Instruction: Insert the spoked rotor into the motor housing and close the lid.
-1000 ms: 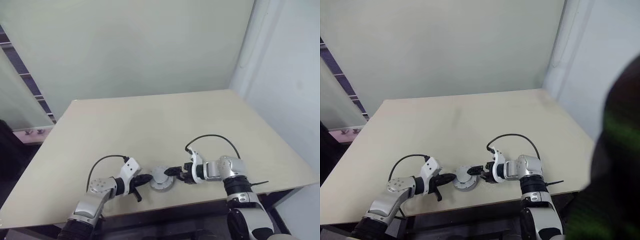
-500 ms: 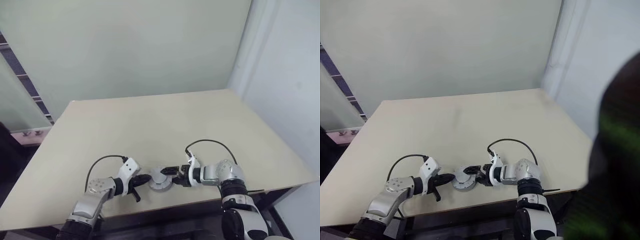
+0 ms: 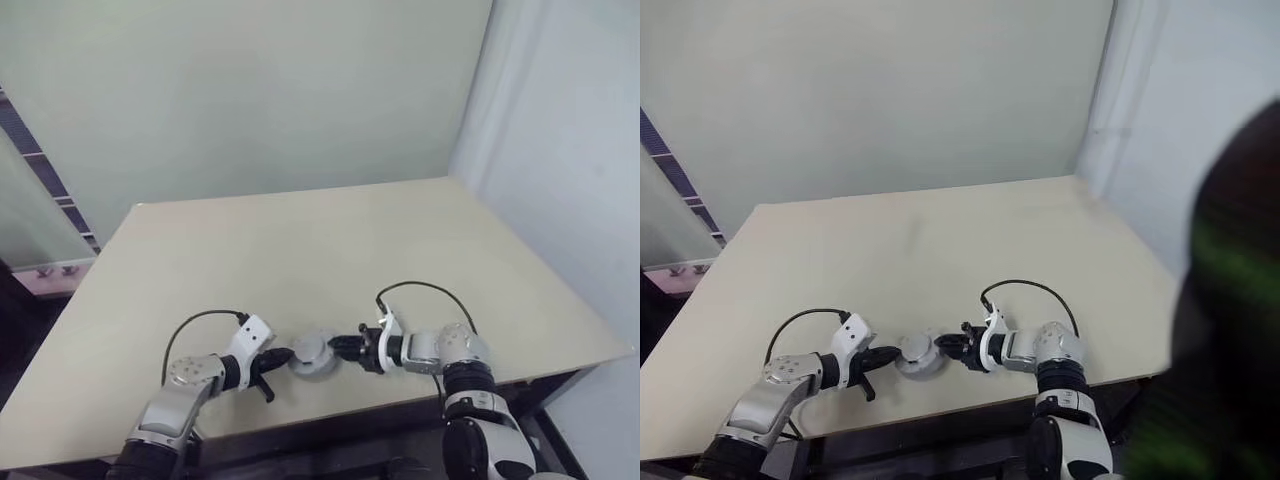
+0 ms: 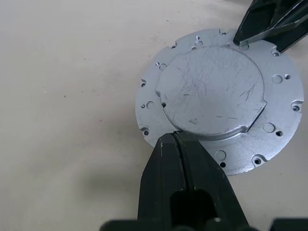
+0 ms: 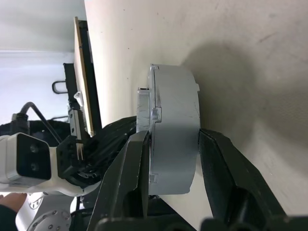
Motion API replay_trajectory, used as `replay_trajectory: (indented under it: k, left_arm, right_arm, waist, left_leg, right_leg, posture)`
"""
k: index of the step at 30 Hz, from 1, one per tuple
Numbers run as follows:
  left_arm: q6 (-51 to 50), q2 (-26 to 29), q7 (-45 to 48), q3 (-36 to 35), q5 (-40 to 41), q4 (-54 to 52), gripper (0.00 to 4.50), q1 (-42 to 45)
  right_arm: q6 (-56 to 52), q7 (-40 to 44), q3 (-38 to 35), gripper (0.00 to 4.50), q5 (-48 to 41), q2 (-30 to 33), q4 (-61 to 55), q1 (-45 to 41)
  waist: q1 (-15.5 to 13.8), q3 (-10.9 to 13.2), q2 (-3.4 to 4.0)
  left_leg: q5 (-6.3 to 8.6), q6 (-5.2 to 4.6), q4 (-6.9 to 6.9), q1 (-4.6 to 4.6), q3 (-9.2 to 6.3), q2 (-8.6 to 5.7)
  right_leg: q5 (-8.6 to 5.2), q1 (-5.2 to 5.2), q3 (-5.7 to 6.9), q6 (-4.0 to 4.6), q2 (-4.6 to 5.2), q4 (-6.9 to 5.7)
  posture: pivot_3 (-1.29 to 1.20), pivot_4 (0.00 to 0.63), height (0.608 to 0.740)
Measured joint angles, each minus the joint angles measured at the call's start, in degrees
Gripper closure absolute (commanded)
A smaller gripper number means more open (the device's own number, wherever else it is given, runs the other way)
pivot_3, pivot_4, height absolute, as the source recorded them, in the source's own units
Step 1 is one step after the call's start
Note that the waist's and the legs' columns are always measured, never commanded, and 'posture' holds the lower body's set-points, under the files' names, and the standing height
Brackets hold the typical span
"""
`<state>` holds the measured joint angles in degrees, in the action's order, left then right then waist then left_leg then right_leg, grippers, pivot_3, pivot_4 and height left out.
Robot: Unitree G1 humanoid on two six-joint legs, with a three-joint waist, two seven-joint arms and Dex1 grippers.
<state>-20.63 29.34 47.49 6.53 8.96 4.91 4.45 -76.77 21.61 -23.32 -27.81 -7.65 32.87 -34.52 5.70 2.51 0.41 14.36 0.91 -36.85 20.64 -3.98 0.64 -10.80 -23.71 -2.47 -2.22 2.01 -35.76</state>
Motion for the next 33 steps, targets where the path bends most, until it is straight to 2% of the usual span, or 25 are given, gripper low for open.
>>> replay_trajectory:
  k: [6,9,16,20,21,26,33]
  left_arm:
    - [-1.3,-1.1,-1.0,-0.9,0.1,0.0,4.5,0.0]
    - [-3.4,-1.0,-1.2,-1.4,0.7,-0.1,3.93,0.5]
    - [-10.8,-1.0,-1.2,-7.5,6.4,-0.2,1.55,0.5]
    - [-17.5,-1.3,-1.9,-13.9,13.5,-2.0,0.11,0.4]
    - [-19.5,-1.8,-2.7,-16.1,15.5,-2.4,0.0,0.4]
    - [-29.7,-4.8,-7.3,-23.7,24.3,-4.9,0.0,-2.3]
    - [-36.1,-12.2,-15.5,-32.6,34.0,-5.4,0.0,-4.6]
  right_arm:
    - [0.1,-0.3,0.0,3.24,-0.3,0.1,0.1,0.0]
    - [0.2,-0.3,0.2,3.24,-0.3,0.0,0.1,0.0]
    - [0.1,-0.2,0.6,3.25,-1.4,-0.1,0.1,0.1]
    - [-0.1,-0.2,0.6,3.25,-2.2,-0.3,0.0,0.7]
    - [-0.1,-0.2,0.5,3.25,-2.7,-0.4,0.0,1.0]
    - [-0.2,-0.2,-0.1,3.26,-4.2,-0.5,0.0,1.6]
    - [-0.5,-0.2,-0.9,3.28,-6.2,-0.9,-0.2,2.3]
  waist:
    - [0.0,0.0,0.0]
    - [0.0,0.0,0.0]
    - [0.4,0.0,-0.05]
    - [0.5,0.0,-0.08]
    - [0.5,0.0,-0.08]
    - [0.5,0.0,-0.1]
    - [0.5,0.2,-0.34]
  left_leg:
    - [0.0,0.0,0.0,-0.01,-0.01,0.0]
    - [0.0,0.0,0.0,0.0,-0.01,0.0]
    - [0.0,-0.01,0.08,0.29,0.0,0.01]
    - [-0.01,-0.03,0.21,0.32,0.0,0.06]
    - [-0.01,-0.03,0.24,0.31,0.0,0.07]
    - [-0.01,-0.03,0.28,0.33,0.0,0.08]
    - [-0.01,-0.02,0.2,0.44,-0.01,0.07]
  right_leg:
    - [0.0,0.0,0.01,0.0,0.0,0.0]
    - [0.0,-0.01,0.01,0.0,0.0,0.0]
    - [0.01,-0.35,-0.01,-0.01,-0.03,-0.03]
    - [0.01,-0.47,-0.01,-0.01,-0.1,-0.07]
    - [0.01,-0.48,0.0,-0.01,-0.11,-0.07]
    - [0.02,-0.51,-0.02,-0.01,-0.11,-0.04]
    - [0.02,-0.56,0.0,-0.01,-0.11,-0.03]
  posture:
    - [0.0,0.0,0.74]
    - [0.0,0.0,0.74]
    - [0.0,0.0,0.74]
    - [0.0,0.0,0.74]
    - [0.0,0.0,0.74]
    - [0.0,0.0,0.74]
    - [0.0,0.0,0.74]
